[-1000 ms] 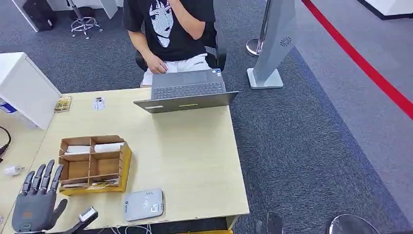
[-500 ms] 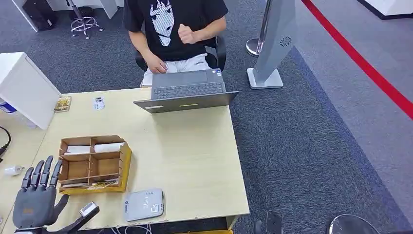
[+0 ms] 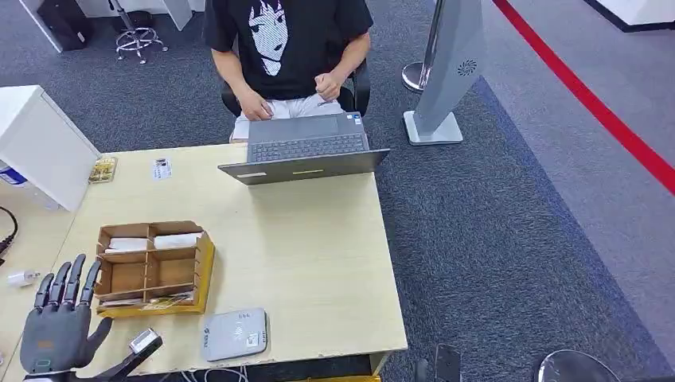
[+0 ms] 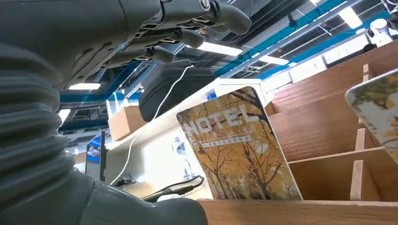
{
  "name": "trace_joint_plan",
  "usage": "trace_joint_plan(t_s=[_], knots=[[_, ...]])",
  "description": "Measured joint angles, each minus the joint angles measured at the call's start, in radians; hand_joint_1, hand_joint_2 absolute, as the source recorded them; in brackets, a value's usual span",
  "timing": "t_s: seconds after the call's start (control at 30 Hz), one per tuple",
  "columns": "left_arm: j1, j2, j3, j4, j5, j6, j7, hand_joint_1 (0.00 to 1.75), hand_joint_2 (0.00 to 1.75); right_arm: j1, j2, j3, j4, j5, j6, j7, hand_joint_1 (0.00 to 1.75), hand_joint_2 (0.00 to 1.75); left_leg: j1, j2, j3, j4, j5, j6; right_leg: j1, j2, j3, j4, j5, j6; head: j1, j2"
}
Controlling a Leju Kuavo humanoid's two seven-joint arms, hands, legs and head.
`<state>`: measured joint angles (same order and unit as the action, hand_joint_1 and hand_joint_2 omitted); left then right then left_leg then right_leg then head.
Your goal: Pass the card to the sensor for recognition and then transmit it.
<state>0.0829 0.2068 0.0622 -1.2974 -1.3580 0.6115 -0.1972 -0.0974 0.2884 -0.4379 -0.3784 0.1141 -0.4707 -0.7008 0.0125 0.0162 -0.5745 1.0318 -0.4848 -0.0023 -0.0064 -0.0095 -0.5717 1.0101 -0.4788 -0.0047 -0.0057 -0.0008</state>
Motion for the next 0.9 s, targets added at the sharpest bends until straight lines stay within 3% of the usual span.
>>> trace_joint_plan(t_s=[0.3, 0.4, 0.43, 0.47, 0.5, 0.87, 0.9], knots=[[0.0, -0.009, -0.014, 0.009, -0.002, -0.002, -0.001, 0.0, 1.75, 0.0, 0.0, 0.002, 0.0, -0.001, 0.001, 0.0, 0.0, 1.75, 0.0, 0.0, 0.0, 0.0, 0.0, 0.0, 0.0, 0.0, 0.0, 0.0, 0.0, 0.0, 0.0, 0.0], [0.0, -0.009, -0.017, 0.013, 0.0, -0.006, -0.001, 0.51, 1.75, 0.0, 0.0, 0.003, 0.0, -0.004, 0.004, 0.0, 0.0, 1.75, 0.0, 0.0, 0.0, 0.0, 0.0, 0.0, 0.0, 0.0, 0.0, 0.0, 0.0, 0.0, 0.0, 0.0], [0.0, -0.009, -0.017, 0.015, 0.003, -0.009, -0.001, 1.26, 1.75, 0.0, 0.0, 0.003, 0.0, -0.007, 0.004, 0.0, 0.0, 1.75, 0.0, 0.0, 0.0, 0.0, 0.0, 0.0, 0.0, 0.0, 0.0, 0.0, 0.0, 0.0, 0.0, 0.0], [0.0, -0.009, -0.017, 0.016, 0.005, -0.012, -0.001, 1.52, 1.75, 0.0, 0.0, 0.003, 0.0, -0.008, 0.005, 0.0, 0.0, 1.75, 0.0, 0.0, 0.0, 0.0, 0.0, 0.0, 0.0, 0.0, 0.0, 0.0, 0.0, 0.0, 0.0, 0.0], [0.0, -0.008, -0.017, 0.017, 0.006, -0.013, -0.001, 1.64, 1.75, 0.0, 0.0, 0.003, 0.0, -0.008, 0.005, 0.0, 0.0, 1.75, 0.0, 0.0, 0.0, 0.0, 0.0, 0.0, 0.0, 0.0, 0.0, 0.0, 0.0, 0.0, 0.0, 0.0], [0.0, -0.008, -0.017, 0.019, 0.012, -0.017, -0.004, 1.64, 1.75, 0.0, 0.0, 0.008, 0.001, -0.009, 0.005, 0.0, 0.0, 1.75, 0.0, 0.0, 0.0, 0.0, 0.0, 0.0, 0.0, 0.0, 0.0, 0.0, 0.0, 0.0, 0.0, 0.0], [0.0, -0.008, -0.018, 0.02, 0.012, -0.016, -0.004, 1.73, 1.75, 0.0, 0.0, 0.008, 0.002, -0.009, 0.005, 0.0, 0.0, 1.75, 0.0, 0.0, 0.0, 0.0, 0.0, 0.0, 0.0, 0.0, 0.0, 0.0, 0.0, 0.0, 0.0, 0.0]])
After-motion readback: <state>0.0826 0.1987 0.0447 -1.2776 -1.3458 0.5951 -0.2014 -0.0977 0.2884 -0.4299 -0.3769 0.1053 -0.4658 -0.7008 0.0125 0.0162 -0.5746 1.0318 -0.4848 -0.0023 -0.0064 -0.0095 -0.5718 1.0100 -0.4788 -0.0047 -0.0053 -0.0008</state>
